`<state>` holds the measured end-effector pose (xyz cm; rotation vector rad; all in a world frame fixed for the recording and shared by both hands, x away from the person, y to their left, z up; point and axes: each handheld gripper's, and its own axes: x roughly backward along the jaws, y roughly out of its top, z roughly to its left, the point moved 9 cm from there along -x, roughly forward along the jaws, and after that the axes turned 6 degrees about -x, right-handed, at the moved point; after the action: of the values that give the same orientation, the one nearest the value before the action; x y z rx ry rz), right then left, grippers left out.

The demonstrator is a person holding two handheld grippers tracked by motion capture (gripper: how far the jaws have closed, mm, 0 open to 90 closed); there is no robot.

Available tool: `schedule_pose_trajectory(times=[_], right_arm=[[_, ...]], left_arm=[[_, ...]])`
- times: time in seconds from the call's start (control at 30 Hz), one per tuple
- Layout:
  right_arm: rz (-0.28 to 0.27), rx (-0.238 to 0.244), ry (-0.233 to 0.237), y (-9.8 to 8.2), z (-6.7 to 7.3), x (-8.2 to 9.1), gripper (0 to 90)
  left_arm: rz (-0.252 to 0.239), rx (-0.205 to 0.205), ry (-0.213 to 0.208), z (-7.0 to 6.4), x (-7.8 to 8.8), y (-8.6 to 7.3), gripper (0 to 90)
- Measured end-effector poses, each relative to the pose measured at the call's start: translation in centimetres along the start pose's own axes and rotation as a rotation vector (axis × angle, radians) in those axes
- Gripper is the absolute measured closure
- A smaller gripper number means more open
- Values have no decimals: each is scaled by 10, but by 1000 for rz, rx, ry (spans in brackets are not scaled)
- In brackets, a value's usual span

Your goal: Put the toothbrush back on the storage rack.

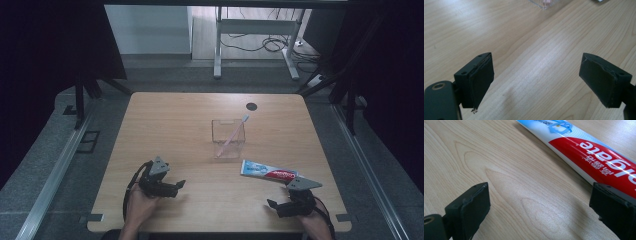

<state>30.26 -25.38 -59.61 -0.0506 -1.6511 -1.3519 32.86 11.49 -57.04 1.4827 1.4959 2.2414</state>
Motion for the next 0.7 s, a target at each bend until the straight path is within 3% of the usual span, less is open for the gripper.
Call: schedule_pose_trajectory(times=[0.37,0.7], right_arm=[[5,5,4,-1,1,-1,38],[16,-6,13,-2,1,-2,31]], left_arm=[[74,-12,8,-5,-14,-16,127],[81,-17,17,-4,-15,-17,127]])
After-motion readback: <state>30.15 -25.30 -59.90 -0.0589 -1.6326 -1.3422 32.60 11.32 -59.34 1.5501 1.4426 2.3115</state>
